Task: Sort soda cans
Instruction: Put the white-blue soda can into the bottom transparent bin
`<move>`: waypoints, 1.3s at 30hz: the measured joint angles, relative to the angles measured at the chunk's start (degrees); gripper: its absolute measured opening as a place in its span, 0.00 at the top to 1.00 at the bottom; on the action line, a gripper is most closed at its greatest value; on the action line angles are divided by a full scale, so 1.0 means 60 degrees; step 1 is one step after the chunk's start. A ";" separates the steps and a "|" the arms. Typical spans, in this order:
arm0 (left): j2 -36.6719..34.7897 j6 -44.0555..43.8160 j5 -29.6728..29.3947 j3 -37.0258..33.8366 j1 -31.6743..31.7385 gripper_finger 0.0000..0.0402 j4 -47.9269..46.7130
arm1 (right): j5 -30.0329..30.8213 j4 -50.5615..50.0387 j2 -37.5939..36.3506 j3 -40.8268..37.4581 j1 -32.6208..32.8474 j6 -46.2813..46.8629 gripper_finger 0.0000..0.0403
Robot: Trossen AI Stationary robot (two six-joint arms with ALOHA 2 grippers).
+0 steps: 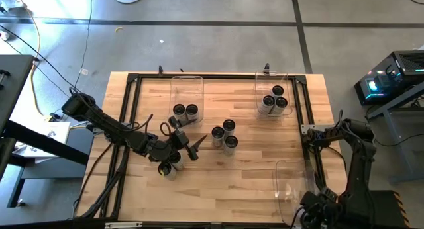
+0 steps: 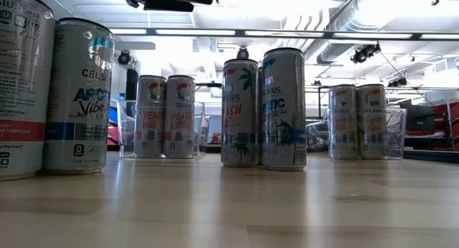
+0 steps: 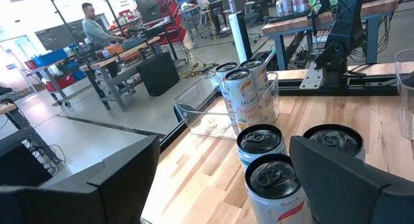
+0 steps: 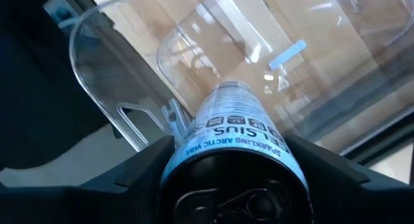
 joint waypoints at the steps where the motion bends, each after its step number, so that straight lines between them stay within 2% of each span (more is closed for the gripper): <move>1: 0.0000 0.0002 0.0000 0.0000 0.0000 0.15 0.0000 | -0.0105 0.0004 -0.0003 0.0003 -0.0048 -0.0098 0.39; 9: 0.0000 0.0021 -0.0004 0.0000 0.0000 0.15 0.0000 | -0.0200 -0.0501 -0.0040 0.0015 -0.0681 -0.1259 0.40; 19: 0.0000 0.0015 -0.0003 0.0000 0.0000 0.15 0.0000 | 0.0424 -0.2755 -0.0964 -0.0015 -0.1953 -0.2525 0.40; 21: 0.0000 0.0008 0.0000 0.0000 0.0000 0.15 0.0000 | 0.0831 -0.3051 -0.1295 -0.0035 -0.2233 -0.2816 0.40; 24: 0.0000 -0.0004 -0.0004 0.0000 0.0000 0.15 0.0000 | 0.1128 -0.2667 -0.1924 -0.0433 -0.2689 -0.3398 0.40; 34: 0.0000 -0.0078 0.0166 0.0000 -0.0007 0.15 -0.0001 | 0.0938 -0.0587 -0.4066 -0.3299 -0.3801 -0.4652 0.40; 39: 0.0000 -0.0087 0.0178 0.0000 -0.0007 0.15 0.0000 | 0.0769 0.0177 -0.4649 -0.4180 -0.4257 -0.5032 0.40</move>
